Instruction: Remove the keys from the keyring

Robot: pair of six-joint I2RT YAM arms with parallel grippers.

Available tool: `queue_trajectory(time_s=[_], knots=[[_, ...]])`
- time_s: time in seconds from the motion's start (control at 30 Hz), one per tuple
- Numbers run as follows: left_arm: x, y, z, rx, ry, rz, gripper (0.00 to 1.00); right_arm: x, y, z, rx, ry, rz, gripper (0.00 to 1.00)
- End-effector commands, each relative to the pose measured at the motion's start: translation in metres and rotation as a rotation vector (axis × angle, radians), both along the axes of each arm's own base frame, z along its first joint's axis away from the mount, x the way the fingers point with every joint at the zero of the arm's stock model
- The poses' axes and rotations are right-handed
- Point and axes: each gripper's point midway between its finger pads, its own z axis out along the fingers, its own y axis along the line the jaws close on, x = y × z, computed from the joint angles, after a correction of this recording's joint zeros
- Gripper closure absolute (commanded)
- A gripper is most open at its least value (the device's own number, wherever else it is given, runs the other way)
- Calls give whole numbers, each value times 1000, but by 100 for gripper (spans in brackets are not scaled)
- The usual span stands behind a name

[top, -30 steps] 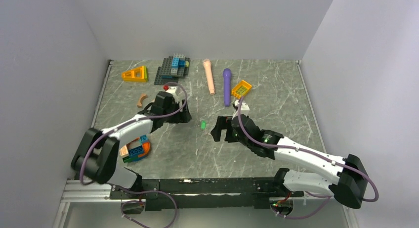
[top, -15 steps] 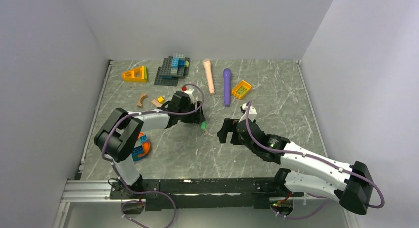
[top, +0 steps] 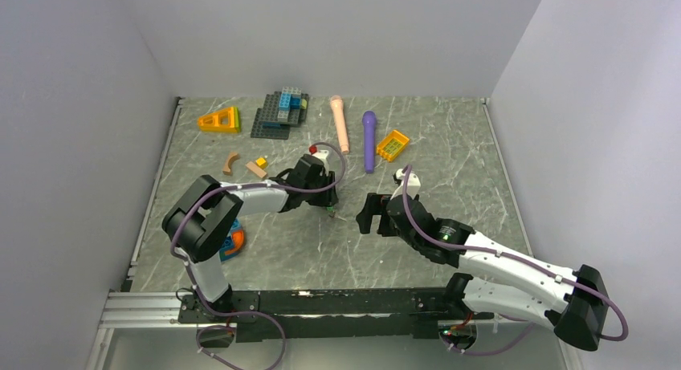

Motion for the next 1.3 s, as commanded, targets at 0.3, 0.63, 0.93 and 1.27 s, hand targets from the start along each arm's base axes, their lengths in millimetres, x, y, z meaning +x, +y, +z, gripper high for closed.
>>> queue_trajectory(time_s=[0.3, 0.63, 0.93, 1.27], knots=[[-7, 11, -9, 85, 70, 20, 100, -1, -1, 12, 23, -24, -1, 0], [-17, 11, 49, -3, 1, 8, 100, -1, 6, 25, 87, -62, 28, 0], [-41, 25, 118, -125, -98, 21, 100, -10, 22, 59, 245, -169, 143, 0], [-71, 51, 203, -268, -186, 82, 100, -33, 56, 96, 378, -413, 450, 0]])
